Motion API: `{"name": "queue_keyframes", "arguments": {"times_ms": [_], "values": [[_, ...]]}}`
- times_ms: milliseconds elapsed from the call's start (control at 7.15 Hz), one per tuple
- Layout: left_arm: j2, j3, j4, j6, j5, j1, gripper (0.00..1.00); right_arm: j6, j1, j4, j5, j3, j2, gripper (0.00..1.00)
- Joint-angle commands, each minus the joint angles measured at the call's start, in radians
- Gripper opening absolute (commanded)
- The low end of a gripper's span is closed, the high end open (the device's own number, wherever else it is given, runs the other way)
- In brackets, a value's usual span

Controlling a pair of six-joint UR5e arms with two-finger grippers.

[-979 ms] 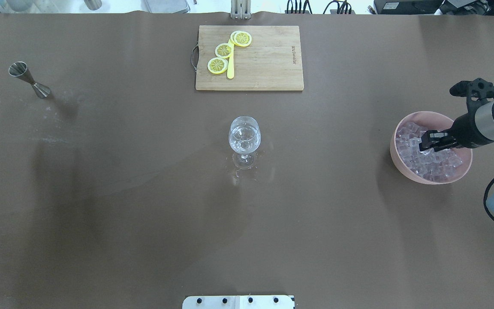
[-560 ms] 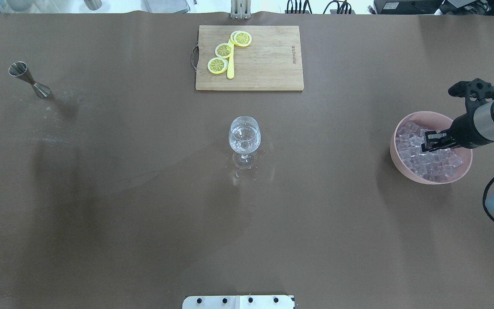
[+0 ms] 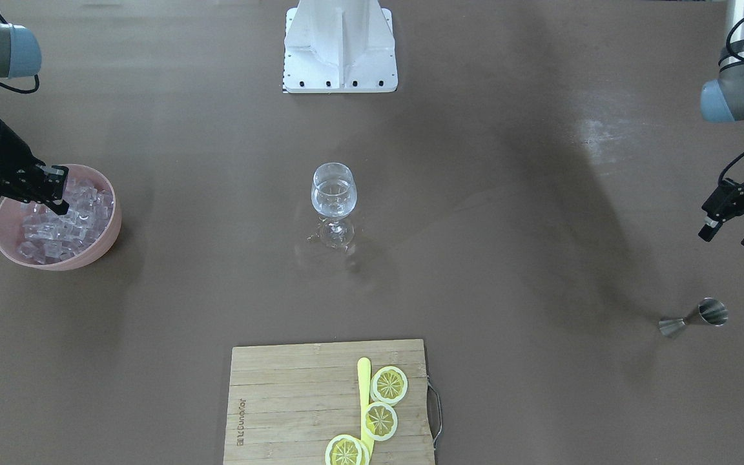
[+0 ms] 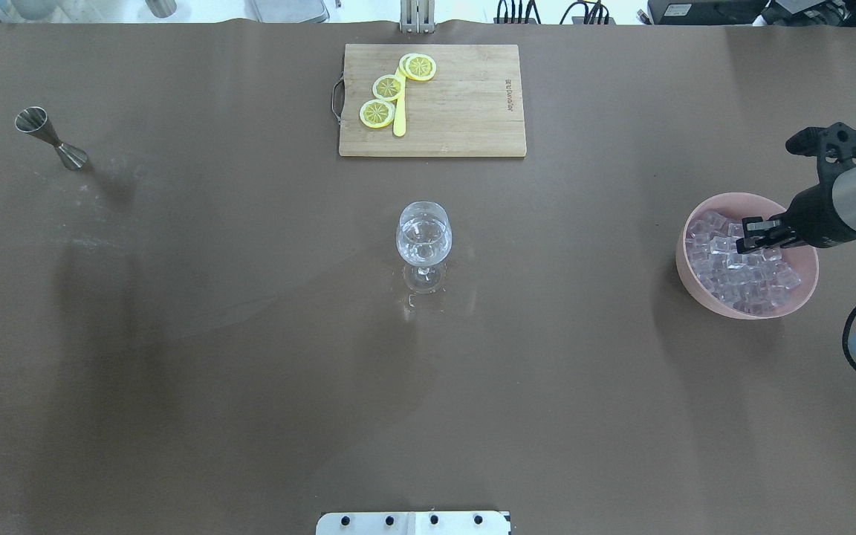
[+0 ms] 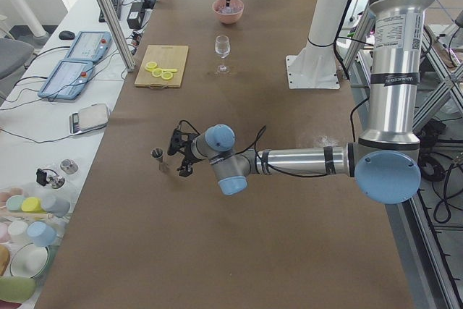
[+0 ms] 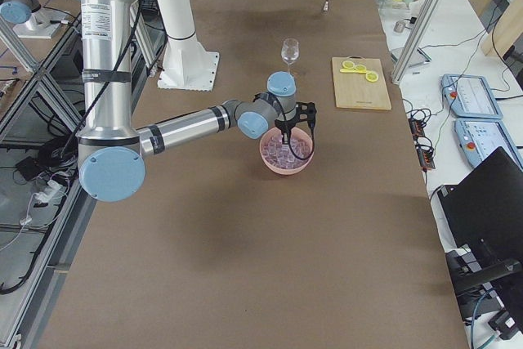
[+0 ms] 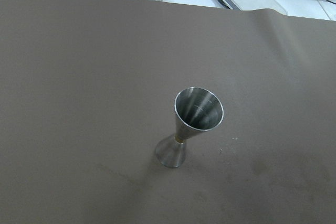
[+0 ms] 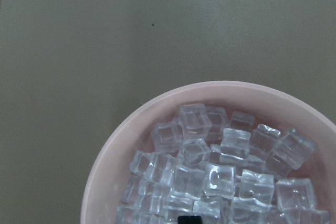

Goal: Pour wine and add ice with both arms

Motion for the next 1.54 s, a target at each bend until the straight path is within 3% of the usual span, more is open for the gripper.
{"name": "queue_keyframes", "arguments": {"times_ms": [0, 280, 700, 840, 1119, 1399], "values": [[0.001, -0.001, -0.003, 0.000, 0.001, -0.001, 0.99, 0.000, -0.029, 0.000, -0.054, -0.004, -0.001, 0.78], [0.001, -0.001, -0.006, 0.000, 0.001, -0.001, 0.99, 0.002, -0.033, -0.002, -0.054, -0.004, -0.002, 0.87], [0.006, -0.001, -0.011, 0.000, 0.002, -0.001, 0.99, 0.002, -0.054, -0.002, -0.065, -0.019, -0.008, 0.85], [0.004, -0.001, -0.011, 0.000, 0.002, -0.001, 0.99, 0.002, -0.054, -0.002, -0.064, -0.021, -0.008, 0.70], [0.004, -0.001, -0.011, 0.002, 0.002, -0.004, 0.99, -0.005, -0.054, -0.044, -0.059, -0.013, -0.001, 0.00], [0.004, -0.001, -0.011, 0.000, 0.002, -0.004, 0.99, -0.012, -0.054, -0.045, -0.064, -0.013, -0.010, 0.00]]}}
